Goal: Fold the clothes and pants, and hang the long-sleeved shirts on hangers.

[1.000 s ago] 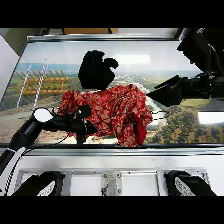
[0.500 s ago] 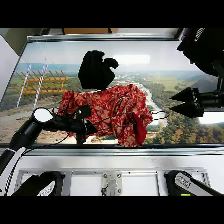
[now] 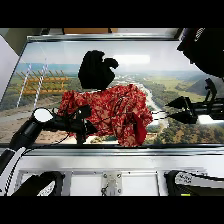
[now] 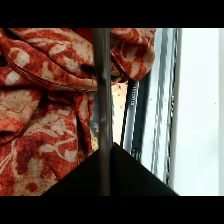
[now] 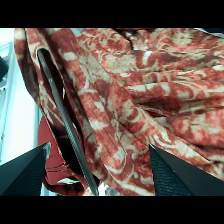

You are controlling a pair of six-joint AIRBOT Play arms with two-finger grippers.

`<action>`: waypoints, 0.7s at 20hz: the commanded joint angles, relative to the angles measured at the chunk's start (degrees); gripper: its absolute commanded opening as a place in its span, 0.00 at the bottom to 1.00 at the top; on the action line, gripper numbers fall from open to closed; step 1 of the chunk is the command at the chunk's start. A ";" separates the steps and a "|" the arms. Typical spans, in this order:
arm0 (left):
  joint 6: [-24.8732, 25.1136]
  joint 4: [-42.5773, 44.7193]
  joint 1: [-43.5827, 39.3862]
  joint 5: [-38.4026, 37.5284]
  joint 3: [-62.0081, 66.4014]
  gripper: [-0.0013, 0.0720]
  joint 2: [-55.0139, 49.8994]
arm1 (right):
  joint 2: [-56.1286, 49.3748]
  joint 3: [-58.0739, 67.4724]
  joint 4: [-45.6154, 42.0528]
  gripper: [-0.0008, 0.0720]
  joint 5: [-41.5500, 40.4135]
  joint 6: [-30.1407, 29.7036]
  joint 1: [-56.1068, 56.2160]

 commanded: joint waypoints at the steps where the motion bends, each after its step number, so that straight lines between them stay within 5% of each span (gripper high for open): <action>1: -0.02 0.04 -0.04 0.59 0.02 0.03 0.02 | -2.67 -0.39 0.15 0.95 0.63 -2.64 2.78; 14: -0.02 0.02 -0.04 0.59 0.02 0.03 0.02 | -6.34 -0.39 1.25 0.95 0.13 -2.64 12.76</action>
